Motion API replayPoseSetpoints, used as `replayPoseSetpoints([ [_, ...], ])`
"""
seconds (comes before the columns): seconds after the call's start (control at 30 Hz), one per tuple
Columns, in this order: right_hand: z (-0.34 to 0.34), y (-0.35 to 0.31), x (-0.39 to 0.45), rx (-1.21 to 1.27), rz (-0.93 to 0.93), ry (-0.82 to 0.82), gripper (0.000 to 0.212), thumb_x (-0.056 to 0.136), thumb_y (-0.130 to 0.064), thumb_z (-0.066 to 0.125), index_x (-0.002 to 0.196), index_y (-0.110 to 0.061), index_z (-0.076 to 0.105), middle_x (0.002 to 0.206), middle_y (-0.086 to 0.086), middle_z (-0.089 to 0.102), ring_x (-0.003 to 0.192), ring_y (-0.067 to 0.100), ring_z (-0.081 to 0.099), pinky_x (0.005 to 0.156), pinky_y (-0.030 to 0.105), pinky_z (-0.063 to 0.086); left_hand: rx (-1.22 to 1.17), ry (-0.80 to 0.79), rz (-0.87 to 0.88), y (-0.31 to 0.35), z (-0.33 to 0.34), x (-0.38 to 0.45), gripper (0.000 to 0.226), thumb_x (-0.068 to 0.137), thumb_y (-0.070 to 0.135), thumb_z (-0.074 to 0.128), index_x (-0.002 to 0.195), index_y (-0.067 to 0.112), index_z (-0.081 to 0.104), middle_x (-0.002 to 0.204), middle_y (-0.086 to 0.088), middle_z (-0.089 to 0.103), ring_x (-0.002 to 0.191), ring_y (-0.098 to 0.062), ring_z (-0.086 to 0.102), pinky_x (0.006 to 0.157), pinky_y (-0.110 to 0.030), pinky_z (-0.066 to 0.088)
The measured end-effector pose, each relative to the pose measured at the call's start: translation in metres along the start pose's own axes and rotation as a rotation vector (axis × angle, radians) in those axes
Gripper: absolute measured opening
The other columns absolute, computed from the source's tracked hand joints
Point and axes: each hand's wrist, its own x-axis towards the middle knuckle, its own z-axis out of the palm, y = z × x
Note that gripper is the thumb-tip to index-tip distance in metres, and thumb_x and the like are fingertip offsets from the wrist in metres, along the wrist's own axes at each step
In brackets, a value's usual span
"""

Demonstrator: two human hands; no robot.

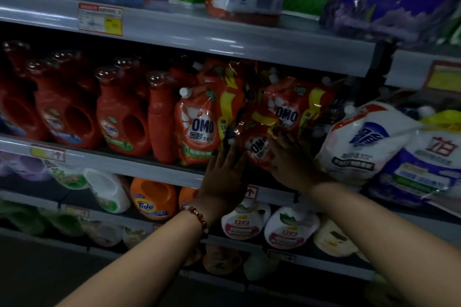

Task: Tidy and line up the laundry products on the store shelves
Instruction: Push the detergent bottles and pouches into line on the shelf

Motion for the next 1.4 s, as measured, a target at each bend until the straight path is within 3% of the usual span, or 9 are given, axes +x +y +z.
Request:
replayPoseSetpoints([
  [0.27, 0.006, 0.014, 0.027, 0.098, 0.191, 0.147, 0.070, 0.095, -0.045, 0.052, 0.152, -0.010, 0.028, 0.150, 0.013, 0.039, 0.139, 0.035, 0.033, 0.110, 0.043, 0.032, 0.002, -0.044, -0.049, 0.031, 0.005, 0.010, 0.071, 0.102, 0.039, 0.043, 0.160, 0.023, 0.003, 0.166, -0.006, -0.010, 0.152, -0.032, -0.008, 0.124, -0.047, 0.006],
  [0.4, 0.000, 0.008, 0.047, 0.176, 0.264, 0.071, 0.032, 0.101, -0.031, 0.047, 0.110, -0.004, 0.062, 0.117, 0.014, 0.064, 0.108, 0.031, 0.059, 0.090, 0.037, 0.048, -0.021, -0.047, -0.083, 0.042, 0.006, 0.009, 0.069, 0.103, 0.039, 0.042, 0.159, 0.024, 0.005, 0.166, -0.007, -0.009, 0.152, -0.032, -0.008, 0.123, -0.048, 0.007],
  [0.5, -0.002, 0.011, 0.053, 0.241, 0.315, 0.013, 0.019, 0.101, -0.010, 0.043, 0.102, 0.001, 0.059, 0.108, 0.019, 0.064, 0.092, 0.029, 0.059, 0.073, 0.029, 0.043, -0.032, -0.027, -0.107, 0.044, 0.006, 0.005, 0.070, 0.103, 0.039, 0.043, 0.160, 0.024, 0.005, 0.167, -0.005, -0.010, 0.152, -0.031, -0.008, 0.124, -0.047, 0.008],
  [0.63, -0.009, 0.026, 0.055, 0.667, 0.338, -0.010, 0.030, 0.098, -0.033, 0.057, 0.099, -0.003, 0.056, 0.069, 0.000, 0.045, 0.065, 0.016, 0.049, 0.048, 0.020, 0.030, -0.053, 0.008, -0.181, 0.045, 0.006, 0.002, 0.072, 0.102, 0.040, 0.045, 0.160, 0.024, 0.005, 0.167, -0.004, -0.009, 0.153, -0.030, -0.005, 0.124, -0.047, 0.011],
  [0.77, -0.019, 0.023, 0.045, 0.838, 0.359, -0.023, 0.031, 0.094, -0.036, 0.061, 0.098, -0.005, 0.059, 0.082, 0.003, 0.057, 0.062, 0.012, 0.049, 0.047, 0.020, 0.031, -0.228, 0.052, -0.232, 0.052, 0.007, 0.005, 0.071, 0.101, 0.042, 0.048, 0.159, 0.026, 0.011, 0.167, -0.001, 0.003, 0.153, -0.028, 0.006, 0.121, -0.045, 0.022],
  [0.93, -0.024, 0.019, 0.027, 0.970, 0.375, -0.023, 0.024, 0.097, -0.026, 0.055, 0.103, -0.005, 0.064, 0.084, 0.005, 0.062, 0.078, 0.020, 0.059, 0.063, 0.028, 0.047, -0.636, 0.040, -0.380, 0.065, 0.013, 0.015, 0.054, 0.098, 0.046, 0.050, 0.148, 0.029, 0.037, 0.142, -0.004, 0.054, 0.124, -0.025, 0.054, 0.103, -0.042, 0.045],
  [1.1, -0.028, 0.017, 0.008, 1.261, 0.386, 0.043, 0.018, 0.093, -0.026, 0.064, 0.084, -0.010, 0.061, 0.082, 0.003, 0.063, 0.082, 0.021, 0.060, 0.080, 0.035, 0.050, -1.250, 0.031, -0.393, 0.080, 0.014, 0.021, 0.054, 0.097, 0.044, 0.057, 0.147, 0.034, 0.038, 0.134, 0.010, 0.056, 0.126, -0.018, 0.055, 0.085, -0.024, 0.050],
  [1.27, -0.023, 0.012, -0.009, 1.439, 0.445, 0.074, 0.013, 0.091, -0.024, 0.066, 0.082, -0.016, 0.061, 0.095, 0.011, 0.068, 0.090, 0.028, 0.064, 0.085, 0.041, 0.054, -1.332, -0.079, -0.498, 0.081, 0.009, 0.022, 0.042, 0.097, 0.050, 0.053, 0.137, 0.040, 0.041, 0.121, 0.005, 0.061, 0.103, -0.018, 0.061, 0.073, -0.030, 0.050],
  [1.4, -0.020, 0.017, -0.016, 1.472, 0.499, 0.116, 0.020, 0.092, -0.024, 0.066, 0.075, -0.020, 0.055, 0.082, 0.004, 0.060, 0.082, 0.023, 0.057, 0.086, 0.042, 0.050, -1.463, -0.104, -0.442, 0.078, 0.008, 0.025, 0.036, 0.099, 0.041, 0.056, 0.135, 0.037, 0.051, 0.122, 0.000, 0.067, 0.103, -0.021, 0.065, 0.072, -0.030, 0.050],
])
